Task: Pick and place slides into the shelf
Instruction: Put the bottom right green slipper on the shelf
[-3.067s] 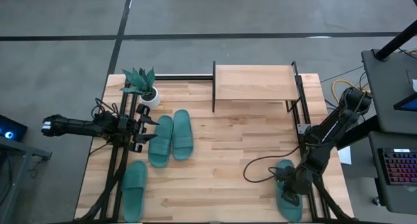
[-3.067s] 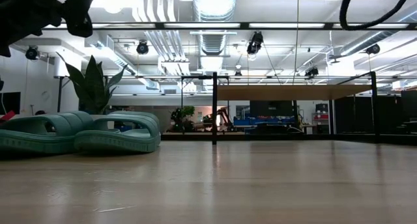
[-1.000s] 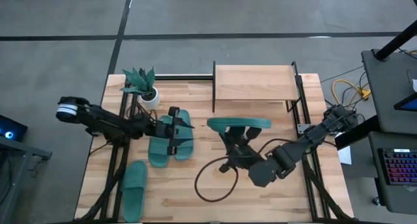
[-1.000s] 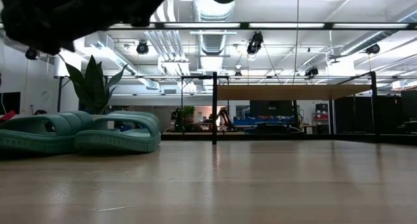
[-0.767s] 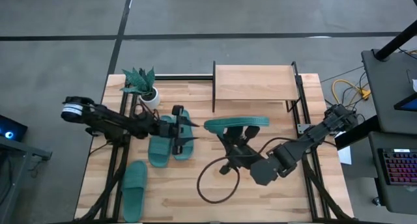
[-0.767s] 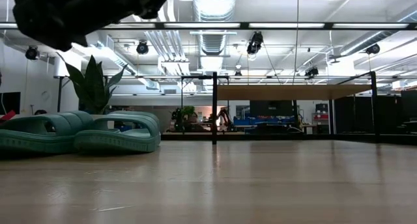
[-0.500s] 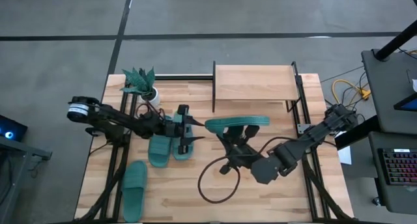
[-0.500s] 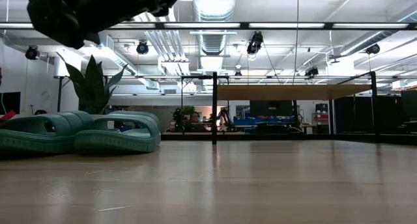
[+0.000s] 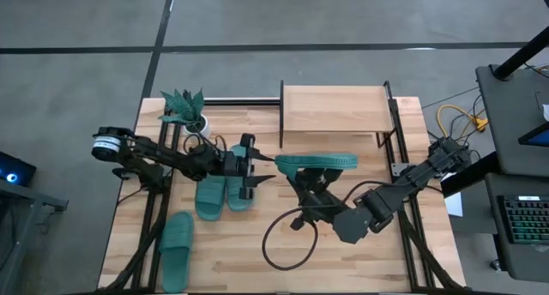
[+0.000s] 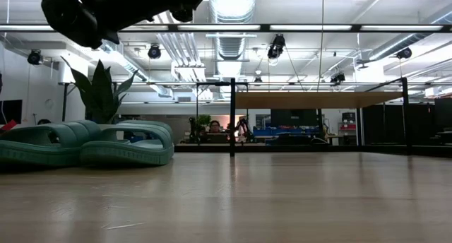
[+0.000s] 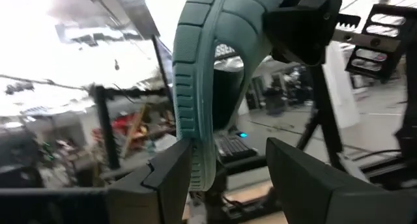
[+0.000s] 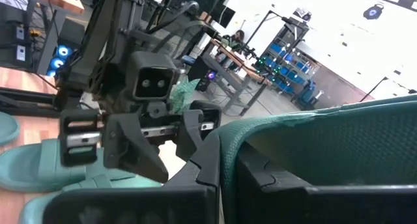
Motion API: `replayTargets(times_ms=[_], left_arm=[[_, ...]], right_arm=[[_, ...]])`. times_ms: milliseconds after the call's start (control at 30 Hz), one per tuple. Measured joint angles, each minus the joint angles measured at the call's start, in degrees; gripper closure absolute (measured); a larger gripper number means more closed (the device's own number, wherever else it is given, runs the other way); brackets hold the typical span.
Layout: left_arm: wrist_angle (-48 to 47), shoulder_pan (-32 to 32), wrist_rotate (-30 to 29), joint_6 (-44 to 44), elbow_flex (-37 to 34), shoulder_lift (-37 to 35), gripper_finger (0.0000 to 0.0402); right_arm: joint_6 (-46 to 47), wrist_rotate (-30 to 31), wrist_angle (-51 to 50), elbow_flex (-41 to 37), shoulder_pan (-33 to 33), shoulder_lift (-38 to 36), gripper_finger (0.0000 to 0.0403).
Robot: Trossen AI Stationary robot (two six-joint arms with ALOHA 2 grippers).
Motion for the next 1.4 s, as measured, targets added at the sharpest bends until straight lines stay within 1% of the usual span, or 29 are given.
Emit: replayTargets(times_ms=[100,200,300,400,433,500,567,633,700,867,967,1100,1167,1267,1400], left_arm=[[-5.3,1.5,4.1,-4.7,0.9,-1.6,0.0208],[-9.5,2.5,7.3,-8.5,2.3,-2.8,0.0181],[-11.9,2.6,7.2,-8.8,3.6,-3.0,0.0147],[-11.9,2.6,6.8,-7.8,4.0,-2.7,0.0122],[-11.9,2.6,6.0,-6.7,4.0,-2.6,0.0118],[-11.6,2.6,2.2,-3.7,3.8,-2.8,0.0115],[-11.5,2.6,-0.5,-2.2,3.7,-2.8,0.0114],[-11.5,2.6,-0.8,-2.6,3.7,-2.7,0.0114],[-11.5,2.7,-1.5,-2.7,4.3,-2.3,0.0113],[-11.6,3.0,-3.3,-1.1,4.7,-2.3,0.0113],[-11.7,3.2,-3.2,-1.3,4.8,-2.3,0.0113],[-11.7,3.0,0.4,-2.7,5.3,-2.3,0.0113],[-11.7,3.0,1.1,-2.8,5.4,-2.3,0.0116],[-12.0,3.0,1.7,-2.8,5.8,-2.3,0.0134],[-14.8,3.0,6.0,-1.4,7.0,-2.3,0.0185]], right_arm=[[0.0,-0.2,-0.2,0.0,0.0,0.0,0.0392],[-0.1,-0.1,-0.3,0.0,0.0,0.0,0.0392],[-0.2,0.3,-0.1,0.0,0.0,0.0,0.0392],[-0.3,0.3,0.0,0.0,0.0,0.0,0.0392],[-0.3,0.3,0.0,0.0,0.0,0.0,0.0392],[-0.3,0.7,0.0,0.0,0.1,0.0,0.0392],[-0.3,1.6,0.0,0.0,0.2,0.1,0.0392],[-0.2,1.7,-0.3,0.0,0.2,0.2,0.0392],[0.4,-0.3,0.5,0.0,0.4,0.2,0.0392],[0.6,-1.9,0.5,0.0,0.4,0.3,0.0392],[0.3,-1.5,0.2,0.0,0.3,0.3,0.0392],[0.3,-1.7,0.3,0.0,0.0,0.2,0.0392],[0.2,-1.9,0.2,0.0,-0.1,0.2,0.0392],[0.4,-2.1,0.4,0.0,-0.2,0.2,0.0392],[0.1,-3.1,1.0,0.0,-0.4,0.2,0.0392]])
